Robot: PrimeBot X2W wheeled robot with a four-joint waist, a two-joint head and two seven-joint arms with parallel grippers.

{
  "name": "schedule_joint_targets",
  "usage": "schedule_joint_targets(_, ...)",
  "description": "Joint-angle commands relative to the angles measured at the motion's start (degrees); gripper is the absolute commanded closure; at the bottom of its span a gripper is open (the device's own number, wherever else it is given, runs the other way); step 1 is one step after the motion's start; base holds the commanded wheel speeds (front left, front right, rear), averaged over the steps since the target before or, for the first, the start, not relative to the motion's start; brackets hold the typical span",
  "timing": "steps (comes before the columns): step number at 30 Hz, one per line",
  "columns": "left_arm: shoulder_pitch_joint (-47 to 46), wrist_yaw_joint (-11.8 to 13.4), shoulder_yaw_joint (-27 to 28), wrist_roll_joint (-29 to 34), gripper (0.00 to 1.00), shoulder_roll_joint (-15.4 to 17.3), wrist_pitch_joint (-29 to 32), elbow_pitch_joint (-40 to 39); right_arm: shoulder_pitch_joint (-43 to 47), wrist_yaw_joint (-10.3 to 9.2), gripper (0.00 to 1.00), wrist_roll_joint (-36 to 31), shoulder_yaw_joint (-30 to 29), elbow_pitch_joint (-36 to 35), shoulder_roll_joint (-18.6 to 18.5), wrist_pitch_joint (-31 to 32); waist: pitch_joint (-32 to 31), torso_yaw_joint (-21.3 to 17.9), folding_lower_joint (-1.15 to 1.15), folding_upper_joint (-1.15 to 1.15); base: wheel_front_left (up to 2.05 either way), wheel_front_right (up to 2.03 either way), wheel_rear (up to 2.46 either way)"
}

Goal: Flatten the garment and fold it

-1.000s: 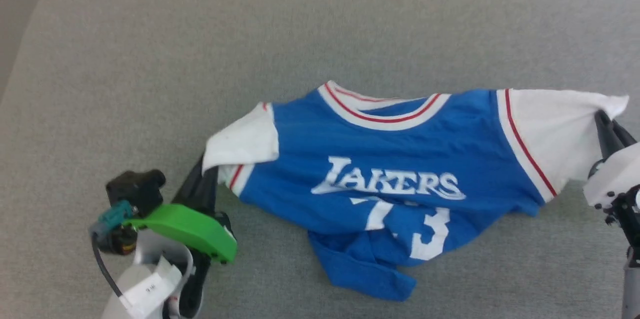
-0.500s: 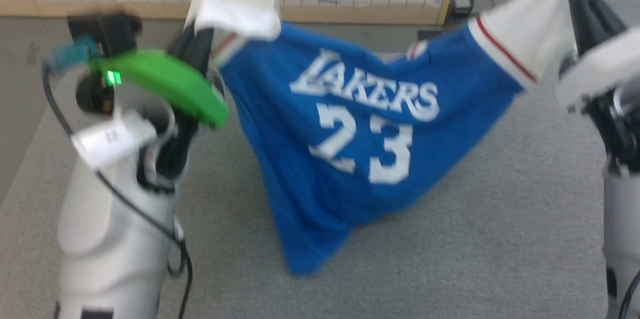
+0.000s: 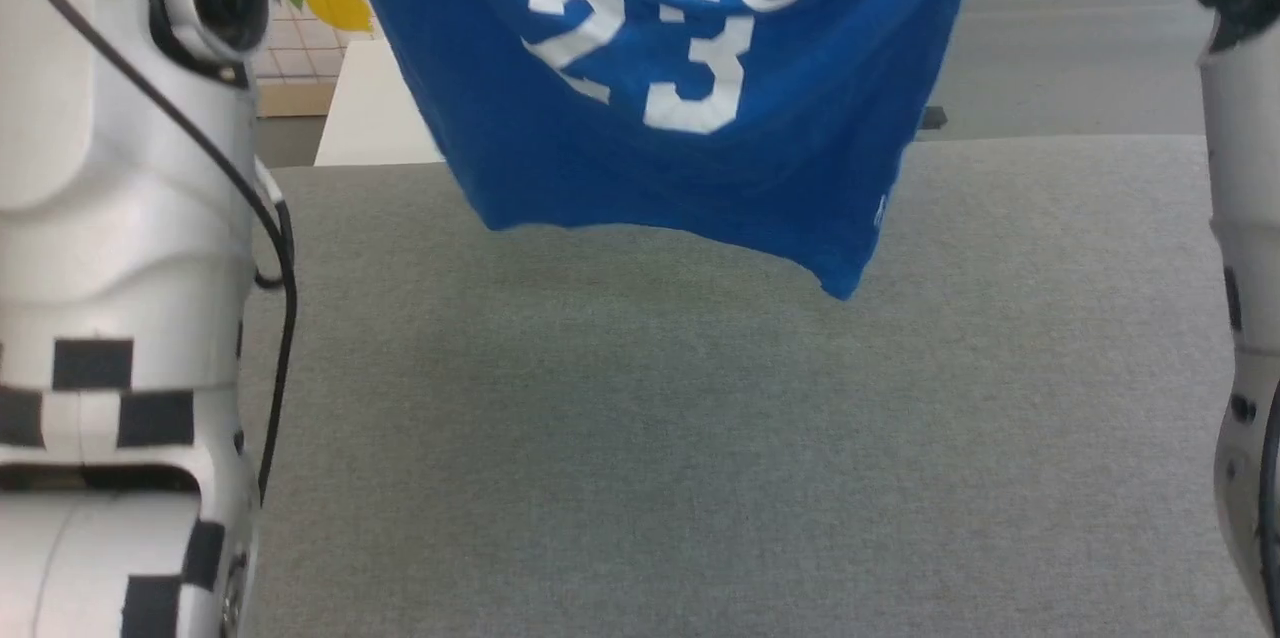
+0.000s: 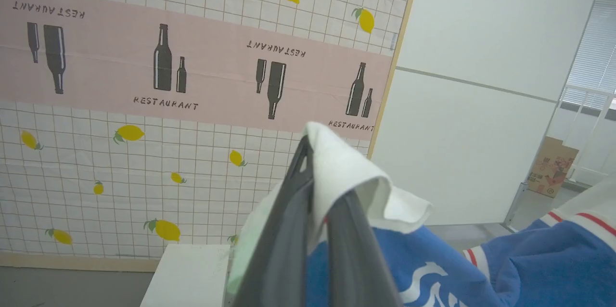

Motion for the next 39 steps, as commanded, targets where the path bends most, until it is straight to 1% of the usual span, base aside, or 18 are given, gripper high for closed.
schedule_joint_targets(1, -2.16, 0.6, 0.11, 0.51, 1.0, 0.28, 0.28, 0.66, -2.07, -0.09, 1.0, -0.86, 0.63, 1.4, 0.01, -0.52, 0.75, -0.4, 0.0, 0.0, 0.0, 0.0, 0.0)
schedule_joint_targets(9, -7.78, 1.21, -0.22, 0.57, 1.0, 0.78, 1.89, 2.77, -9.27, -0.09, 1.0, -2.81, 1.58, 8.53, -0.12, -1.03, 6.01, -1.84, 0.0, 0.0, 0.0, 0.0, 0.0)
schedule_joint_targets(15, -10.98, 1.78, -0.55, 1.07, 1.0, 0.93, 1.38, 2.47, -13.32, -0.09, 1.0, -3.65, 1.93, 10.91, -0.33, -1.76, 12.94, -3.09, 0.0, 0.0, 0.0, 0.0, 0.0)
schedule_joint_targets(19, -14.66, 2.88, -0.47, 1.89, 1.0, 0.36, -1.37, 1.58, -16.71, -0.09, 1.0, -4.91, 2.32, 11.31, -1.15, -2.54, 19.2, -3.68, 0.0, 0.0, 0.0, 0.0, 0.0)
schedule_joint_targets(25, -21.8, 2.68, -0.28, 2.54, 1.0, -1.89, -9.79, 1.39, -23.09, -0.09, 1.0, -9.05, 4.0, 11.05, -3.78, -6.07, 28.39, -3.34, 0.0, 0.0, 0.0, 0.0, 0.0)
schedule_joint_targets(29, -25.68, 1.57, -0.17, 2.17, 1.0, -3.37, -14.69, 3.16, -26.84, -0.09, 1.0, -12.48, 5.22, 11.7, -4.86, -8.24, 33.21, -2.47, 0.0, 0.0, 0.0, 0.0, 0.0)
schedule_joint_targets(31, -27.25, 0.51, -0.04, 1.64, 1.0, -3.97, -16.99, 3.81, -28.41, -0.09, 1.0, -14.07, 6.03, 11.77, -5.33, -9.28, 35.39, -1.76, 0.0, 0.0, 0.0, 0.0, 0.0)
schedule_joint_targets(36, -27.77, -3.33, 0.72, -0.42, 1.0, -4.65, -24.02, 5.69, -30.11, -0.09, 1.0, -17.12, 9.05, 12.62, -7.58, -12.65, 39.02, 0.51, 0.0, 0.0, 0.0, 0.0, 0.0)
schedule_joint_targets(39, -26.03, -5.14, 0.01, -1.35, 1.0, -4.2, -25.77, 7.23, -29.77, -0.09, 1.0, -18.24, 10.37, 13.64, -8.94, -14.74, 39.96, 1.42, 0.0, 0.0, 0.0, 0.0, 0.0)
